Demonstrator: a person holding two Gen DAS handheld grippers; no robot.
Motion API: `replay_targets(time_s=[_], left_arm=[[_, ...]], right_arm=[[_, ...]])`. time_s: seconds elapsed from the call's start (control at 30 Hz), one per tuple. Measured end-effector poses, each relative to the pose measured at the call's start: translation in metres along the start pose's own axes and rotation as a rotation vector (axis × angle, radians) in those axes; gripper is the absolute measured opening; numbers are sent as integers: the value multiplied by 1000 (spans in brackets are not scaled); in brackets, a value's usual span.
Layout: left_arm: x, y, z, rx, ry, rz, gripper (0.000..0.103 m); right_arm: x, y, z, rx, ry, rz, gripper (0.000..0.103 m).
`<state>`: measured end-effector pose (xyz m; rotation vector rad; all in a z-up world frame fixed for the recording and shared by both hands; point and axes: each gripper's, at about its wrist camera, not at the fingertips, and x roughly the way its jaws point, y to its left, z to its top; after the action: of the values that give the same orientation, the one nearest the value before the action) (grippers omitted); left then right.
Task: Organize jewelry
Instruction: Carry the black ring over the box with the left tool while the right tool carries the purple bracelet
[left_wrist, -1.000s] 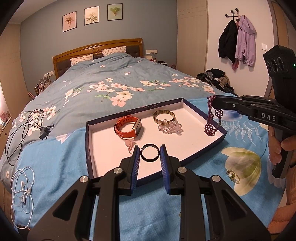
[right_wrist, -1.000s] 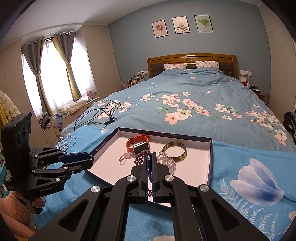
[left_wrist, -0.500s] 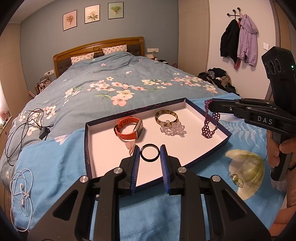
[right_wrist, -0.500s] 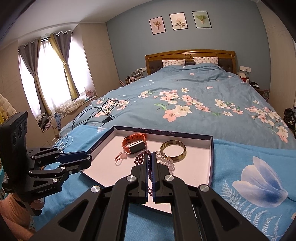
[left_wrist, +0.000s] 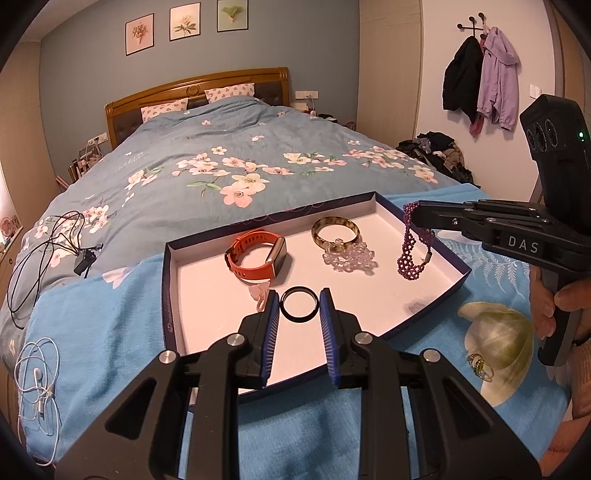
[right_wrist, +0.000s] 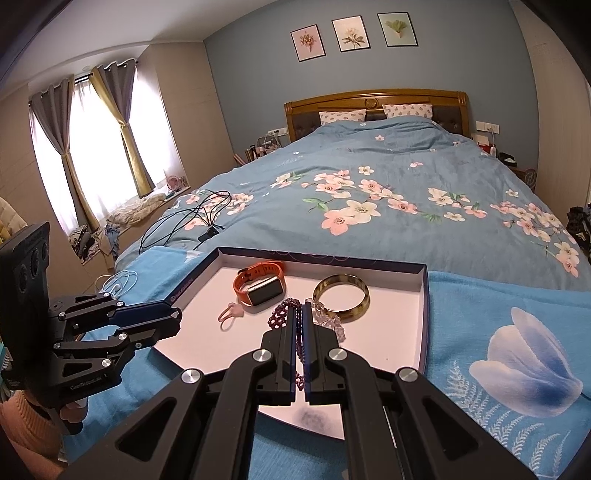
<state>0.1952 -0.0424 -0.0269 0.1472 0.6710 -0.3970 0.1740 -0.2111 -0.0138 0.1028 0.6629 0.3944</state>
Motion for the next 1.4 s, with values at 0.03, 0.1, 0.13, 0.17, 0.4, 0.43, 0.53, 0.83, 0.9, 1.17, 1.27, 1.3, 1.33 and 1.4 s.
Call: replay_targets(time_s=[0.03, 0.1, 0.13, 0.17, 0.4, 0.43, 0.53, 0.83, 0.9, 1.17, 1.27, 1.3, 1.33, 1.4], left_arm=[[1, 0, 0, -1, 2, 2, 23], [3, 1, 0, -2, 7, 4, 22], [4, 1, 1, -3, 9, 5, 23], [5, 1, 1, -2, 12, 6, 23], [15, 2, 2, -6, 32, 12, 23], [16, 3, 2, -7, 34, 13, 22], [20, 4, 3, -11, 42, 12, 23], [32, 8, 5, -25, 64, 20, 23], [35, 9, 6, -26, 69, 24, 23], [53, 13, 6, -36, 111, 27, 23], [60, 13, 6, -34, 126, 32, 23], [62, 13, 6, -34, 129, 32, 23], [64, 13, 6, -35, 134, 33, 23], [69, 14, 6, -35, 144, 36, 23]], right_arm=[[2, 0, 0, 0, 3, -1, 1], [5, -1, 0, 1, 8, -2, 1], [7, -1, 0, 2, 10, -3, 1], [9, -1, 0, 4, 14, -3, 1], [19, -5, 1, 17, 34, 1, 1], [20, -6, 1, 18, 36, 1, 1], [23, -7, 2, 26, 41, 3, 1], [35, -13, 3, 49, 67, 9, 1], [37, -14, 2, 52, 72, 6, 2], [47, -16, 4, 56, 95, -4, 2], [52, -19, 4, 64, 106, -12, 2], [54, -19, 3, 65, 110, -15, 2], [55, -20, 2, 68, 113, -21, 2], [58, -23, 2, 75, 119, -22, 2]])
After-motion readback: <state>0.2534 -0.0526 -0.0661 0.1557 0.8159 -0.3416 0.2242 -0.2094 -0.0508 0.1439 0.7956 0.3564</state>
